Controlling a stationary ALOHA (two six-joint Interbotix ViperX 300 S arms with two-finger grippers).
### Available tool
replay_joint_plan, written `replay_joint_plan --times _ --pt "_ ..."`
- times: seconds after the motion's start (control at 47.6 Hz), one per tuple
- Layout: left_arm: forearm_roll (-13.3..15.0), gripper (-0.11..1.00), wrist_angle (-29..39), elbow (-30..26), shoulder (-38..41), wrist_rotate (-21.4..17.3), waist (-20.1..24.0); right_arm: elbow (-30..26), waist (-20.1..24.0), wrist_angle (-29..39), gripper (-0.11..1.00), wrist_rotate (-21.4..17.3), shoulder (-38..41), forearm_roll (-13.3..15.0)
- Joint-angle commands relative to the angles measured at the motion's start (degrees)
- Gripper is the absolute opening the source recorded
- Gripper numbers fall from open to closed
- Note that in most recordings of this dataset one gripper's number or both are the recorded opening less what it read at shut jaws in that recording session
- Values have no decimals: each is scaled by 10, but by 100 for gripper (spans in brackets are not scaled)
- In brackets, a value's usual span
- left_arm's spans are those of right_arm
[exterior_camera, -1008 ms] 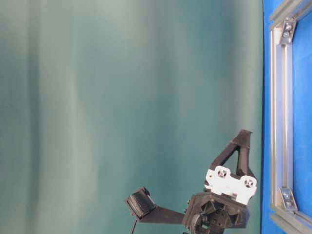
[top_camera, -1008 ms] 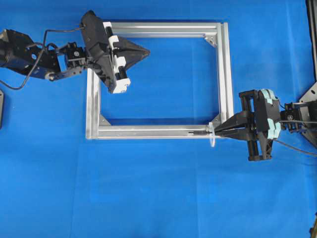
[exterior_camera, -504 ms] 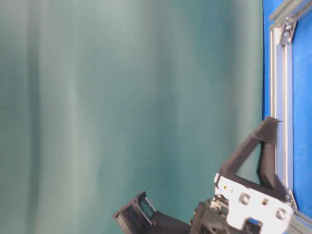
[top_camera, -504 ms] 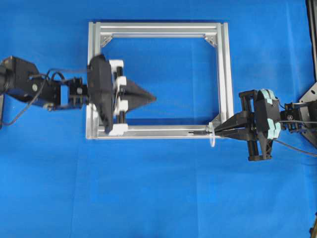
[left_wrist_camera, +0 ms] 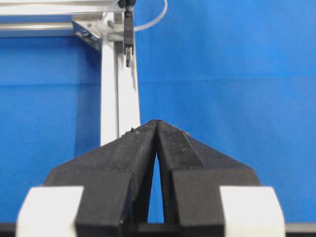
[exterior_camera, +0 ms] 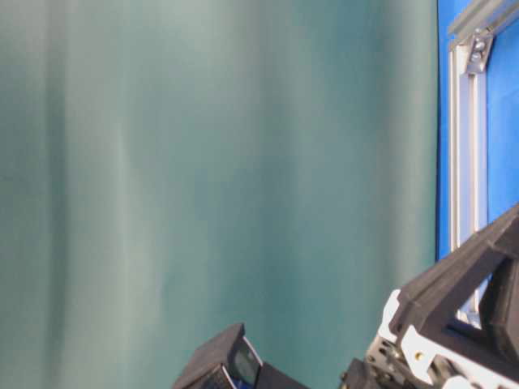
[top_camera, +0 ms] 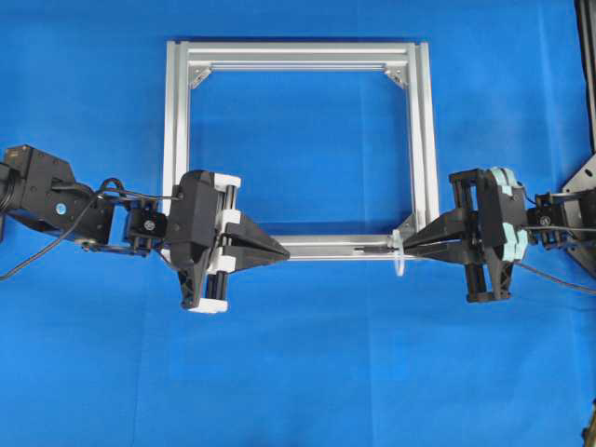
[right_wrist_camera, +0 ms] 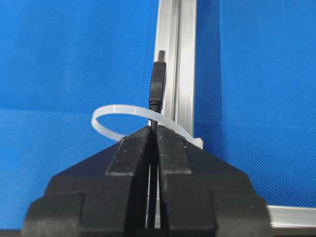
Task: Insert the wire through the string loop located on the right side.
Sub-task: 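Move the left gripper across the frame toward the protruding plug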
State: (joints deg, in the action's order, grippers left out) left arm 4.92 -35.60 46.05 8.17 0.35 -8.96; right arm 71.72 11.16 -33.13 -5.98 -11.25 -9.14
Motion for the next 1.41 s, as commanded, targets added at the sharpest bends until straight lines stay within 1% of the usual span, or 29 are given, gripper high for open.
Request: replay_joint_plan --times 0.0,0.21,0.483,0.672,0.798,1.008,1.05,1.113,1.155,1.176,1.239,1.302,1.344,1.386 --pt "-1 0 13 -24 -4 0 1 -9 -1 -3 -4 1 -4 2" --pt "-1 0 51 -86 23 0 12 -9 -2 -3 -4 1 -4 1" --pt "-1 0 67 -186 76 0 36 -9 -2 -2 -4 1 -4 2" --pt "-1 0 116 -241 98 0 37 -10 -1 -2 -4 1 -4 1" --pt "-1 0 130 -249 103 0 38 -9 -2 -2 -4 1 -4 2" --pt "-1 1 129 -249 105 1 37 -9 -2 -2 -4 1 -3 1" --pt "-1 6 130 -250 105 1 36 -10 -2 -2 -4 1 -4 1" --pt "-1 19 130 -254 107 1 36 -9 -2 -2 -4 1 -4 1" --pt "-1 30 129 -257 108 1 35 -9 -2 -2 -4 1 -4 1" --pt "-1 38 129 -258 109 1 34 -10 -2 -2 -4 1 -4 1" --pt "-1 57 130 -263 113 1 33 -10 -1 -2 -4 1 -4 1" --pt "-1 75 133 -269 117 1 33 -10 -2 -2 -4 1 -4 1" --pt "-1 84 134 -271 120 1 33 -10 -2 -2 -4 1 -4 1" --pt "-1 90 134 -273 121 1 33 -10 -2 -2 -4 1 -4 1"
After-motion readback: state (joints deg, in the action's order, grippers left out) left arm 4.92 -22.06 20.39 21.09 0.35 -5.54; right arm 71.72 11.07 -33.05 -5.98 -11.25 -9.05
